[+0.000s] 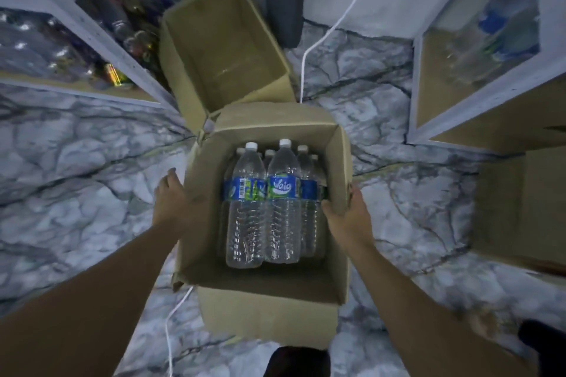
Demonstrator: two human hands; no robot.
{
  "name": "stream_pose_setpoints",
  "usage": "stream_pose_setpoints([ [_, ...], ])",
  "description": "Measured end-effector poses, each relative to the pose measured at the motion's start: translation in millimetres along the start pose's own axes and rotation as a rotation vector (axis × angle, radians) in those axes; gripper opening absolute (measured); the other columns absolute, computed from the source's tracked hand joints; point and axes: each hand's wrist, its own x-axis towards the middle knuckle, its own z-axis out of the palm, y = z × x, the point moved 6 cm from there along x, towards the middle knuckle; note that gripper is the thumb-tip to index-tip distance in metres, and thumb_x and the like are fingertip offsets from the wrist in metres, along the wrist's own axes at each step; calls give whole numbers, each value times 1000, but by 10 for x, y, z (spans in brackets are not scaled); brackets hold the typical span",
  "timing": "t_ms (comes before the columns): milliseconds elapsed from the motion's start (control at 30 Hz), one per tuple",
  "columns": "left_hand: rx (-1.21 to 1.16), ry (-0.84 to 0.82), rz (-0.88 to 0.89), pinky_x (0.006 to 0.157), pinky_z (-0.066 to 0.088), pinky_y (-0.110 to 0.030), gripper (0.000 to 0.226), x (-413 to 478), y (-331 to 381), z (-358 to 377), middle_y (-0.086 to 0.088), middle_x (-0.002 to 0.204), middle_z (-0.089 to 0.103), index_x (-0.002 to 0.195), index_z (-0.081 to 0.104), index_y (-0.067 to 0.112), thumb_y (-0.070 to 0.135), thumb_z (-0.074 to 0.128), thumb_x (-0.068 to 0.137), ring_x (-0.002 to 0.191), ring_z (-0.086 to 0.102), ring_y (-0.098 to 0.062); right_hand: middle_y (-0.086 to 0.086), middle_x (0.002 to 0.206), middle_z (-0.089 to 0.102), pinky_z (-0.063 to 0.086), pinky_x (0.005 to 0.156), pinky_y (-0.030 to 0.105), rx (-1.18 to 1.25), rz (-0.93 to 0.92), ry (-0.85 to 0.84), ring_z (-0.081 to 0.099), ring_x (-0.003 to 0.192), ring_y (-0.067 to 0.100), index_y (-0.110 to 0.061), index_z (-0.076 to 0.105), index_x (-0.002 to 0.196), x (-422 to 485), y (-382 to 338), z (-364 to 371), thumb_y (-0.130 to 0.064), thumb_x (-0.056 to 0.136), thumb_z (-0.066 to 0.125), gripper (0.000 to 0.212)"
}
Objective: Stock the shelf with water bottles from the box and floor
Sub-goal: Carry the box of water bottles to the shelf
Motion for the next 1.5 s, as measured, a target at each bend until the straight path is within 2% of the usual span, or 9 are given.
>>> stream_pose_setpoints([
  [100, -47, -169, -149, 96, 44, -43, 82, 170, -363, 149, -21, 146, 40, 151, 20, 6, 27, 67, 87, 130, 43, -39, 13, 143, 51, 44, 100, 42, -62, 50, 101, 52, 126, 35, -20, 28, 153, 33, 72, 112, -24, 92, 64, 71],
  [233, -25, -229, -154, 75, 50, -36, 55, 212, -531, 310, -19, 123, 60, 135, 47, 12, 31, 66, 87, 100, 59, -36, 18, 133, 59, 49, 98, 47, -136, 108, 150, 56, 118, 40, -25, 33, 151, 109, 230, 134, -17, 95, 55, 61],
  [367, 87, -177, -154, 91, 46, -44, 48, 123, -565, 474, -24, 122, 60, 126, 56, 2, 33, 64, 90, 113, 55, -43, 21, 128, 62, 49, 93, 46, -246, 158, 142, 58, 115, 41, -15, 45, 145, 187, 319, 121, -15, 101, 44, 44],
  [567, 141, -90, -46, 73, 44, -38, 32, 94, -560, 564, -26, 106, 65, 109, 65, -6, 22, 55, 95, 96, 61, -41, 26, 119, 63, 47, 87, 39, -349, 71, 123, 58, 112, 41, 3, 59, 121, 298, 387, -39, -10, 100, 44, 29],
  [733, 217, -86, 32, 73, 50, -38, 29, -9, -450, 612, -25, 97, 66, 102, 67, -6, 20, 57, 93, 89, 62, -40, 27, 115, 65, 49, 87, 40, -349, -12, 73, 60, 108, 41, 6, 62, 115, 387, 460, -225, -5, 97, 47, 26],
  [933, 169, -49, -87, 78, 50, -41, 28, -535, -419, 760, -27, 99, 63, 101, 65, -9, 17, 57, 93, 93, 60, -41, 27, 115, 65, 52, 88, 41, -411, -105, 8, 61, 108, 40, 7, 62, 114, 557, 493, -385, -7, 95, 49, 27],
  [1133, 58, -2, -266, 70, 47, -42, 22, -1463, -367, 1113, -31, 86, 61, 77, 61, -8, 11, 62, 86, 81, 57, -41, 24, 114, 66, 49, 74, 35, -534, -211, -111, 64, 103, 38, 4, 62, 117, 620, 560, -589, -6, 96, 50, 27],
  [1267, -11, 31, -376, 76, 48, -47, 24, -2048, -339, 1401, -38, 90, 62, 87, 63, -18, 6, 62, 85, 90, 60, -49, 26, 117, 64, 37, 71, 29, -624, -269, -163, 61, 106, 38, 7, 61, 115, 595, 624, -710, -5, 98, 49, 25],
  [1500, -191, 24, -593, 75, 48, -48, 21, -3072, -422, 1978, -38, 86, 61, 79, 62, -16, 5, 64, 80, 88, 61, -50, 27, 113, 65, 50, 79, 38, -770, -431, -262, 63, 104, 39, 7, 63, 114, 349, 877, -811, -6, 96, 50, 26],
])
